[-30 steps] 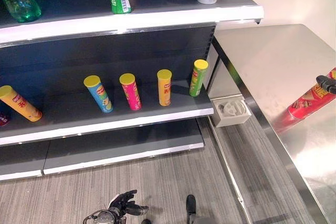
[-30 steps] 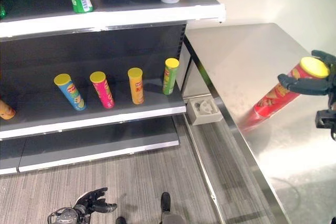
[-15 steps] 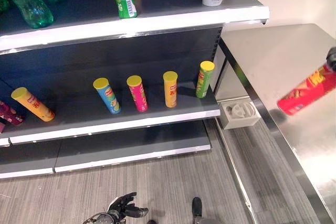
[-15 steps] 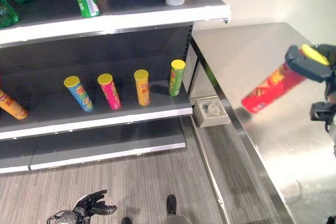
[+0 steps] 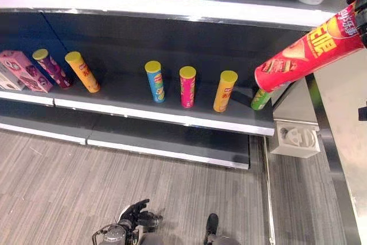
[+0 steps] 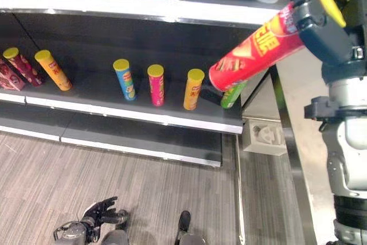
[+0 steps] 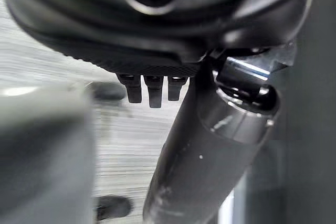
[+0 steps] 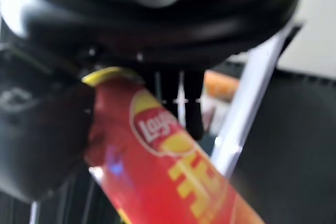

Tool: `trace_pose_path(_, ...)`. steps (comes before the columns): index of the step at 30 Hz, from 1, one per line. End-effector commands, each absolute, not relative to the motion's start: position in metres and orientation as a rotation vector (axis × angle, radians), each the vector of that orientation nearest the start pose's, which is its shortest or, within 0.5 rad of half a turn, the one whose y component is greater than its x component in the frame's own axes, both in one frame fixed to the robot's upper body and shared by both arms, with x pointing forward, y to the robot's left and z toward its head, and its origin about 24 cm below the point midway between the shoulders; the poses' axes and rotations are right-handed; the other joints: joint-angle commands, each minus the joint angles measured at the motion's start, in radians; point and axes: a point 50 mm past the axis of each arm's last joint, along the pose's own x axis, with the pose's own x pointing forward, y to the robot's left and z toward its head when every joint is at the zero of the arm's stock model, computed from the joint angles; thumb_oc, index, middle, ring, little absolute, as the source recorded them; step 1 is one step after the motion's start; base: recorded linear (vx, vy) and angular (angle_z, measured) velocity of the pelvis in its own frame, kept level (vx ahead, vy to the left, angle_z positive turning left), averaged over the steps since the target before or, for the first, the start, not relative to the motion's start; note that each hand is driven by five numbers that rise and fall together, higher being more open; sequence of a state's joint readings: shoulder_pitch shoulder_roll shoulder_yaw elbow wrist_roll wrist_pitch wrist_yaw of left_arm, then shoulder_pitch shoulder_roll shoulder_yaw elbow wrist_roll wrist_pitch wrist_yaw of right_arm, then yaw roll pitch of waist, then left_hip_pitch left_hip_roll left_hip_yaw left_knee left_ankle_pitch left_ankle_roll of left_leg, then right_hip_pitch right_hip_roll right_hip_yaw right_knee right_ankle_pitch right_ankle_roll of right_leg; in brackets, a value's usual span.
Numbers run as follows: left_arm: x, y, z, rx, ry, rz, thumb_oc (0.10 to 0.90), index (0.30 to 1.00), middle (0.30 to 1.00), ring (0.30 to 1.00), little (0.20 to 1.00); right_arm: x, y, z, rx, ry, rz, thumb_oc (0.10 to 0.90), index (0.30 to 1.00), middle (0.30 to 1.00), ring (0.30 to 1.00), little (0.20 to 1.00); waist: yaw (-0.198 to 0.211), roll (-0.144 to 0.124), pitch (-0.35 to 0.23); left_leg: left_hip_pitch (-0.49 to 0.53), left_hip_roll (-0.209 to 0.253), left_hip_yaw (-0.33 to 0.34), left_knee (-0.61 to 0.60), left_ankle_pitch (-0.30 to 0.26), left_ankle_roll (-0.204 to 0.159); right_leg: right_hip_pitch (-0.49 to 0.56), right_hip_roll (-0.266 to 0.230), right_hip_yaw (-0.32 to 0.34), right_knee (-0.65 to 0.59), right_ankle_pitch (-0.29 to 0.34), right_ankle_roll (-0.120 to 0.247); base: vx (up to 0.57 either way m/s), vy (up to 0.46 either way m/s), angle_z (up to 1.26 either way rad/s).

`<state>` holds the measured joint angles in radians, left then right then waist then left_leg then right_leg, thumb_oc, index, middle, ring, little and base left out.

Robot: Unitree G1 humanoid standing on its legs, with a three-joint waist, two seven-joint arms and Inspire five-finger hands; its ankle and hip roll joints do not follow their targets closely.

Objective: Put the goods on the table back onto the shelves and tidy them up.

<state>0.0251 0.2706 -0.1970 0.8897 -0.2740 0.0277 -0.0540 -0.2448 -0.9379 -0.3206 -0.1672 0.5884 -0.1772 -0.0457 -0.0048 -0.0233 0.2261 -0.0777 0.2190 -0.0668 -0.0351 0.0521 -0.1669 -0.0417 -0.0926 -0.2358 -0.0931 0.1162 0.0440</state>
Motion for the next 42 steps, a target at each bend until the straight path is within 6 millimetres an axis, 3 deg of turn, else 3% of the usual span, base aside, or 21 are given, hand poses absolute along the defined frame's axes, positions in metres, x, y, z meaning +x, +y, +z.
trace_pose_path(1, 0.173, 0.238, -0.11, 0.161, 0.797, 0.017, 0.8, 0.9, 0.9, 0.9, 0.9, 0.208, -0.289, 0.322, -0.371, -1.069, -0.142, 0.4, 0.3, 0.3, 0.3, 0.3, 0.005, -0.037, -0.111, -0.019, -0.041, -0.01, -0.001, 0.02, 0.021, 0.111, -0.133, 0.073, 0.011, -0.04, 0.14, 0.04, 0.437, -0.38)
trace_pose_path(2, 0.177, 0.237, -0.107, 0.188, 0.78, -0.013, 0.8, 0.9, 0.9, 0.9, 0.9, 0.21, -0.287, 0.318, -0.386, -1.058, -0.149, 0.4, 0.3, 0.3, 0.3, 0.3, 0.012, -0.036, -0.11, -0.009, -0.093, -0.007, -0.019, 0.015, 0.05, 0.076, -0.185, 0.079, 0.041, 0.017, 0.152, -0.1, 0.83, -0.54)
trace_pose_path(3, 0.178, 0.257, -0.097, 0.198, 0.743, 0.062, 0.8, 0.9, 0.9, 0.9, 0.9, 0.228, -0.267, 0.312, -0.344, -1.039, -0.062, 0.4, 0.3, 0.3, 0.3, 0.3, 0.061, -0.029, -0.077, 0.029, -0.141, 0.071, -0.049, 0.002, 0.101, -0.023, -0.185, 0.01, 0.252, -0.032, 0.123, -0.16, 0.932, -0.28)
trace_pose_path(4, 0.176, 0.26, -0.096, 0.187, 0.742, 0.076, 0.8, 0.9, 0.9, 0.9, 0.9, 0.232, -0.265, 0.308, -0.356, -1.015, -0.047, 0.4, 0.3, 0.3, 0.3, 0.3, 0.051, -0.035, -0.069, 0.03, -0.154, 0.072, -0.051, 0.01, 0.11, -0.05, -0.102, 0.055, 0.294, -0.076, 0.106, -0.21, 0.787, -1.15)
trace_pose_path(5, 0.165, 0.26, -0.103, 0.156, 0.775, 0.105, 0.8, 0.9, 0.9, 0.9, 0.9, 0.234, -0.261, 0.303, -0.361, -0.993, -0.013, 0.4, 0.3, 0.3, 0.3, 0.3, 0.06, -0.06, -0.068, 0.021, -0.193, 0.076, -0.052, 0.026, 0.116, -0.063, 0.03, 0.083, 0.249, -0.135, 0.056, -0.08, 0.246, -1.04)
trace_pose_path(6, 0.163, 0.258, -0.105, 0.149, 0.787, 0.104, 0.8, 0.9, 0.9, 0.9, 0.9, 0.234, -0.258, 0.303, -0.381, -0.996, -0.001, 0.4, 0.3, 0.3, 0.3, 0.3, 0.064, -0.071, -0.069, 0.019, -0.203, 0.078, -0.052, 0.027, 0.114, -0.046, 0.054, 0.085, 0.214, -0.137, 0.035, -0.01, 0.124, -0.76)
trace_pose_path(10, 0.157, 0.253, -0.113, 0.128, 0.829, 0.11, 0.8, 0.9, 0.9, 0.9, 0.9, 0.23, -0.252, 0.304, -0.503, -0.967, 0.022, 0.4, 0.3, 0.3, 0.3, 0.3, 0.067, -0.082, -0.078, 0.019, -0.223, 0.066, -0.045, 0.017, 0.104, 0.029, 0.069, 0.105, 0.076, -0.108, 0.029, 0.02, 0.001, 0.43)
trace_pose_path(12, 0.159, 0.247, -0.113, 0.093, 0.808, 0.117, 0.8, 0.9, 0.9, 0.9, 0.9, 0.228, -0.252, 0.305, -0.519, -0.982, 0.024, 0.4, 0.3, 0.3, 0.3, 0.3, 0.067, -0.085, -0.066, -0.009, -0.23, 0.071, 0.074, -0.017, 0.087, 0.072, 0.052, 0.073, 0.019, -0.078, 0.035, 0.03, 0.005, 0.45)
trace_pose_path(14, 0.163, 0.239, -0.112, 0.063, 0.788, 0.105, 0.8, 0.9, 0.9, 0.9, 0.9, 0.23, -0.252, 0.3, -0.521, -0.953, 0.036, 0.4, 0.3, 0.3, 0.3, 0.3, 0.06, -0.095, -0.035, -0.059, -0.196, 0.134, 0.242, -0.068, 0.069, 0.094, 0.017, 0.03, 0.006, -0.064, 0.044, -0.08, 0.043, 0.57)
trace_pose_path(18, 0.165, 0.239, -0.108, 0.059, 0.768, 0.098, 0.8, 0.9, 0.9, 0.9, 0.9, 0.228, -0.249, 0.295, -0.556, -0.922, 0.066, 0.4, 0.3, 0.3, 0.3, 0.3, 0.051, -0.093, -0.026, -0.087, -0.125, 0.117, 0.34, -0.092, 0.076, 0.097, -0.021, 0.015, 0.008, -0.062, 0.051, -0.02, 0.086, 0.33)
trace_pose_path(21, 0.164, 0.239, -0.109, 0.057, 0.769, 0.103, 0.8, 0.9, 0.9, 0.9, 0.9, 0.225, -0.251, 0.29, -0.57, -0.894, 0.064, 0.4, 0.3, 0.3, 0.3, 0.3, 0.037, -0.079, -0.041, -0.049, -0.043, 0.091, 0.241, -0.062, 0.066, 0.096, -0.043, 0.013, 0.009, -0.071, 0.067, 0.1, 0.209, 0.19)
trace_pose_path(26, 0.164, 0.241, -0.104, 0.077, 0.745, 0.102, 0.8, 0.9, 0.9, 0.9, 0.9, 0.22, -0.261, 0.277, -0.598, -0.841, 0.0, 0.4, 0.3, 0.3, 0.3, 0.3, 0.033, -0.055, -0.047, -0.059, 0.123, -0.031, 0.079, 0.091, 0.02, 0.094, -0.119, 0.074, 0.036, -0.096, 0.117, 0.15, 0.377, -0.12)
trace_pose_path(29, 0.166, 0.242, -0.1, 0.12, 0.725, 0.083, 0.8, 0.9, 0.9, 0.9, 0.9, 0.216, -0.268, 0.27, -0.605, -0.819, -0.05, 0.4, 0.3, 0.3, 0.3, 0.3, 0.03, -0.042, -0.061, -0.068, 0.151, -0.077, 0.063, 0.107, -0.008, 0.092, -0.161, 0.107, 0.052, -0.102, 0.14, 0.18, 0.558, -0.22)
trace_pose_path(30, 0.174, 0.242, -0.096, 0.142, 0.705, 0.066, 0.8, 0.9, 0.9, 0.9, 0.9, 0.214, -0.268, 0.265, -0.594, -0.809, -0.071, 0.4, 0.3, 0.3, 0.3, 0.3, 0.027, -0.034, -0.069, -0.071, 0.101, -0.157, 0.101, 0.039, -0.029, 0.083, -0.215, 0.149, 0.051, -0.069, 0.157, 0.18, 0.606, 0.0)
trace_pose_path(31, 0.174, 0.242, -0.096, 0.142, 0.706, 0.066, 0.8, 0.9, 0.9, 0.9, 0.9, 0.214, -0.268, 0.265, -0.594, -0.808, -0.071, 0.4, 0.3, 0.3, 0.3, 0.3, 0.027, -0.035, -0.071, -0.07, 0.1, -0.156, 0.108, 0.026, -0.028, 0.088, -0.216, 0.147, 0.048, -0.075, 0.158, 0.18, 0.81, 0.17)
trace_pose_path(32, 0.187, 0.237, -0.093, 0.18, 0.695, 0.027, 0.8, 0.9, 0.9, 0.9, 0.9, 0.211, -0.27, 0.264, -0.592, -0.819, -0.112, 0.4, 0.3, 0.3, 0.3, 0.3, -0.01, -0.032, -0.081, -0.068, 0.054, -0.121, 0.115, -0.035, -0.013, 0.076, -0.287, 0.154, 0.063, 0.02, 0.179, 0.13, 0.418, 0.29)
trace_pose_path(33, 0.187, 0.237, -0.093, 0.18, 0.695, 0.028, 0.8, 0.9, 0.9, 0.9, 0.9, 0.211, -0.27, 0.264, -0.592, -0.819, -0.113, 0.4, 0.3, 0.3, 0.3, 0.3, -0.007, -0.035, -0.082, -0.065, 0.053, -0.116, 0.118, -0.045, -0.012, 0.08, -0.29, 0.155, 0.059, 0.016, 0.182, 0.11, 0.688, 0.31)
trace_pose_path(34, 0.193, 0.238, -0.091, 0.209, 0.682, 0.018, 0.8, 0.9, 0.9, 0.9, 0.9, 0.214, -0.269, 0.26, -0.592, -0.807, -0.131, 0.4, 0.3, 0.3, 0.3, 0.3, -0.012, -0.044, -0.076, -0.066, 0.021, -0.085, 0.138, -0.085, 0.005, 0.053, -0.338, 0.155, 0.06, 0.108, 0.193, 0.01, 0.382, 0.23)
trace_pose_path(36, 0.197, 0.248, -0.085, 0.25, 0.665, 0.048, 0.8, 0.9, 0.9, 0.9, 0.9, 0.226, -0.255, 0.261, -0.525, -0.852, -0.106, 0.4, 0.3, 0.3, 0.3, 0.3, 0.036, -0.042, -0.042, -0.066, 0.006, 0.001, 0.177, -0.112, 0.031, -0.009, -0.367, 0.019, 0.114, 0.15, 0.178, -0.15, 0.537, -0.46)
trace_pose_path(39, 0.191, 0.261, -0.079, 0.235, 0.654, 0.076, 0.8, 0.9, 0.9, 0.9, 0.9, 0.231, -0.252, 0.252, -0.553, -0.804, -0.067, 0.4, 0.3, 0.3, 0.3, 0.3, 0.015, -0.028, -0.018, -0.065, -0.037, 0.022, 0.123, -0.071, 0.051, -0.062, -0.227, 0.102, 0.208, 0.023, 0.123, -0.09, 0.502, -1.0)
trace_pose_path(42, 0.181, 0.261, -0.088, 0.222, 0.701, 0.089, 0.8, 0.9, 0.9, 0.9, 0.9, 0.232, -0.25, 0.252, -0.606, -0.796, -0.056, 0.4, 0.3, 0.3, 0.3, 0.3, 0.021, -0.033, -0.008, -0.056, -0.078, 0.043, 0.075, -0.042, 0.063, -0.061, -0.157, 0.055, 0.193, -0.046, 0.103, -0.02, 0.329, 0.51)
